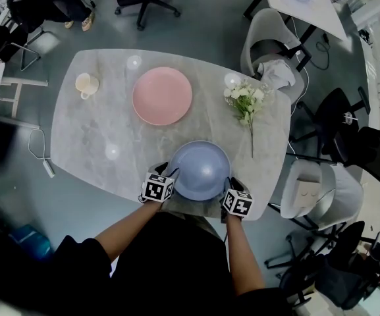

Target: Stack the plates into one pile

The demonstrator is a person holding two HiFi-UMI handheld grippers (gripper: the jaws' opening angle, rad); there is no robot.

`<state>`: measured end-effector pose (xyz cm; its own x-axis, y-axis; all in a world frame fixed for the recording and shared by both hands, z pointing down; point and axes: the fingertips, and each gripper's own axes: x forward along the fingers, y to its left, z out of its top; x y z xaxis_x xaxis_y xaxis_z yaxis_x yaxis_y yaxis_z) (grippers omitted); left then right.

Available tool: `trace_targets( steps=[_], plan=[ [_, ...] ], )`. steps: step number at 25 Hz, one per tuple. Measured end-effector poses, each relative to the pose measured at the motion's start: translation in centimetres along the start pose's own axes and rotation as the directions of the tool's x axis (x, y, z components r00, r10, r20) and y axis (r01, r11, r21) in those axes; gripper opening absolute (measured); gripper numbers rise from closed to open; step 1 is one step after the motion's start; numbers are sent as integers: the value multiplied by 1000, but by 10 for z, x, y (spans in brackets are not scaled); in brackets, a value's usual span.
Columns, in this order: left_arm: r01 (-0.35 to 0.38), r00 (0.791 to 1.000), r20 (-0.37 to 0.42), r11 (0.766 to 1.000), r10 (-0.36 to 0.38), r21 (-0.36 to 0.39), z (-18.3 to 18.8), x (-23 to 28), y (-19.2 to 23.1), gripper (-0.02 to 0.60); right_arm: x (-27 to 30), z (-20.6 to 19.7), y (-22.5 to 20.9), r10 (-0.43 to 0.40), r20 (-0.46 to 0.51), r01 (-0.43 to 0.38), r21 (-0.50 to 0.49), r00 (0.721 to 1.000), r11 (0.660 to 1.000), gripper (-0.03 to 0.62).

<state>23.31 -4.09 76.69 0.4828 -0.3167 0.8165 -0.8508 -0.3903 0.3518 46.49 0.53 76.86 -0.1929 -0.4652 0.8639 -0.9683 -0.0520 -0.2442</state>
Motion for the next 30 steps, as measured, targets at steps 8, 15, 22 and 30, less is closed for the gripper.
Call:
trace_targets(
  steps=[8,15,22,30],
  plan=[
    [75,997,5,994,-75,-75,0,16,-1,207,9,-1,7,76,0,-76,44,997,996,60],
    [44,998,-41,995,-48,-87,-15,26,7,140,16,-8,4,78,-13,-77,51,997,996,58],
    [157,983,-71,977,-169,-147,-17,25,4,75,15,-15,-1,103,22,-105,112,994,988,52],
    [165,985,-31,977,-170,-138,-38,-9,-22,71,-20,-36,-1,95,117,-112,143,989,983,40]
  ],
)
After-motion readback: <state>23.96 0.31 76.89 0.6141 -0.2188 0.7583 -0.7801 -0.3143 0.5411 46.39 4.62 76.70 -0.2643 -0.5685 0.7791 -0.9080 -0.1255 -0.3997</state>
